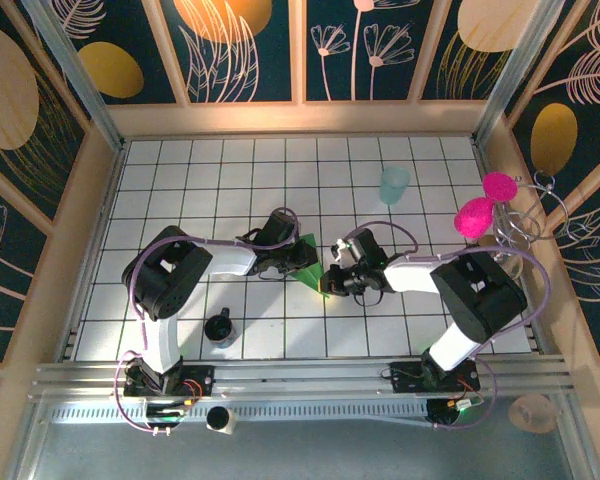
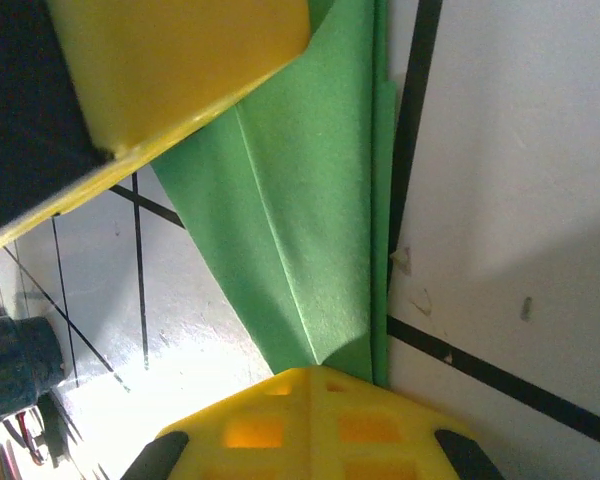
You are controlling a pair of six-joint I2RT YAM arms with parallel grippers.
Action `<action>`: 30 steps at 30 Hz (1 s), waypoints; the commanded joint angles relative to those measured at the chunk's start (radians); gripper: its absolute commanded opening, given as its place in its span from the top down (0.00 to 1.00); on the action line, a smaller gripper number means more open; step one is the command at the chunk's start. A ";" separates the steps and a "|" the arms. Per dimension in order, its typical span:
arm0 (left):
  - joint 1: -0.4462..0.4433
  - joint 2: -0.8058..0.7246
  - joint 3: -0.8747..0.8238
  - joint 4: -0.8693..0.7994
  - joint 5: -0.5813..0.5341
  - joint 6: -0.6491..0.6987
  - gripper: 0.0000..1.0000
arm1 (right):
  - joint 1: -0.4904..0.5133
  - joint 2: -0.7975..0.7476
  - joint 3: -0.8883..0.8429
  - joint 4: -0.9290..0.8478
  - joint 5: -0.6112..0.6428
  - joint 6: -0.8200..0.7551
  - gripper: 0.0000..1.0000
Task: Fold a paper plane with a square sheet of paper (pick it up from the middle)
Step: Fourth fold the wing at the center of the table.
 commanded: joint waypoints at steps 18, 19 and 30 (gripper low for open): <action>0.005 0.036 -0.026 -0.100 -0.057 -0.002 0.79 | 0.013 -0.247 0.000 -0.097 0.136 0.035 1.00; 0.004 0.036 -0.027 -0.097 -0.055 -0.003 0.79 | 0.013 -0.224 0.020 -0.108 0.144 0.033 1.00; 0.005 0.026 -0.024 -0.089 -0.047 -0.010 0.80 | 0.038 -0.010 0.113 -0.062 0.144 0.038 1.00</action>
